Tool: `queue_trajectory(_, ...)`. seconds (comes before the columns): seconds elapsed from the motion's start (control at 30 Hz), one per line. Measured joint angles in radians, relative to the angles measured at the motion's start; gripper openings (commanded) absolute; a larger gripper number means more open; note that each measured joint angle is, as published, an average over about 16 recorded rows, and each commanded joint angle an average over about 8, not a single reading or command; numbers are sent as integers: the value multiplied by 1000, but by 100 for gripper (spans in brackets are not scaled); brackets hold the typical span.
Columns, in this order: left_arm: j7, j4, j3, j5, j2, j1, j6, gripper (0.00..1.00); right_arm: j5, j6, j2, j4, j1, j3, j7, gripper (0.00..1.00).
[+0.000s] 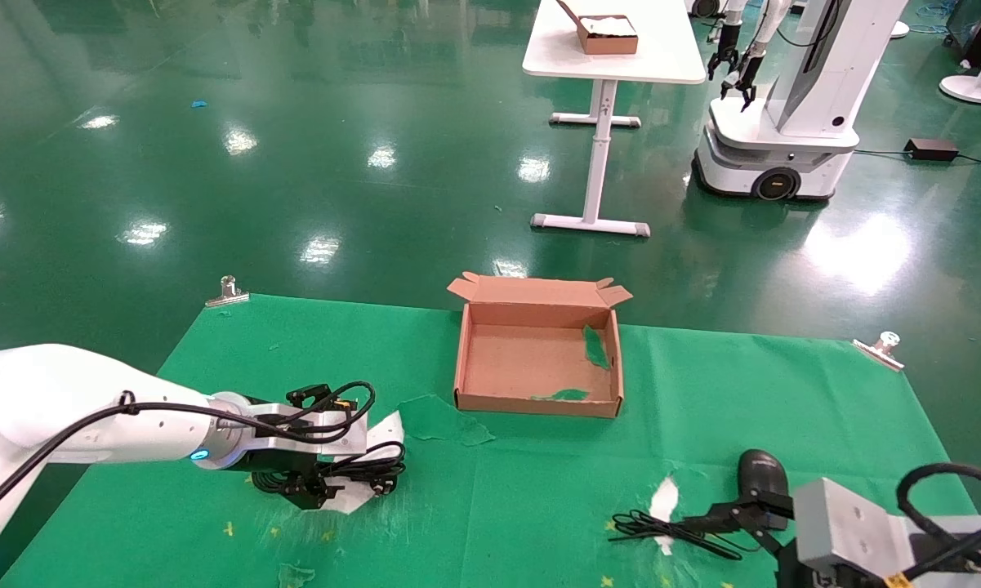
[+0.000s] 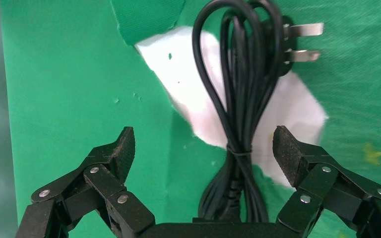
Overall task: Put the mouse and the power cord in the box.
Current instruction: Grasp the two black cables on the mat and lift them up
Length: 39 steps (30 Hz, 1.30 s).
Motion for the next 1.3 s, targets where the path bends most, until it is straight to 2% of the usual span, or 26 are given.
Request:
queue_trajectory(0.13, 32, 61, 0, 0, 22, -15, -22, 100, -104, -9, -25, -8, 35, -41, 19, 100)
queue_trajectory(0.3, 71, 118, -4, -11, 39, -30, -36, 100, -293, -19, -105, -68, 118, -118, 33, 100)
queue_trajectory(0.57, 117, 180, -10, -27, 56, -48, -45, 100, -570, 4, -313, -313, 289, -236, -13, 100)
queue_trajectory(0.73, 137, 208, -13, -33, 64, -56, -50, 100, -648, 46, -438, -513, 373, -272, -87, 100)
queue_trajectory(0.97, 160, 239, -16, -41, 72, -65, -55, 100, -691, 110, -568, -763, 451, -297, -190, 100)
queue_trajectory(1.0, 162, 243, -17, -41, 73, -66, -56, 95, -695, 118, -582, -793, 460, -299, -202, 100)
queue_trajectory(1.23, 174, 260, -18, -45, 78, -71, -59, 7, -718, 157, -648, -930, 499, -313, -254, 98)
queue_trajectory(1.27, 175, 262, -18, -45, 78, -71, -59, 0, -720, 160, -654, -941, 502, -315, -258, 94)
queue_trajectory(1.3, 176, 263, -19, -46, 79, -71, -59, 0, -722, 163, -658, -950, 505, -316, -261, 92)
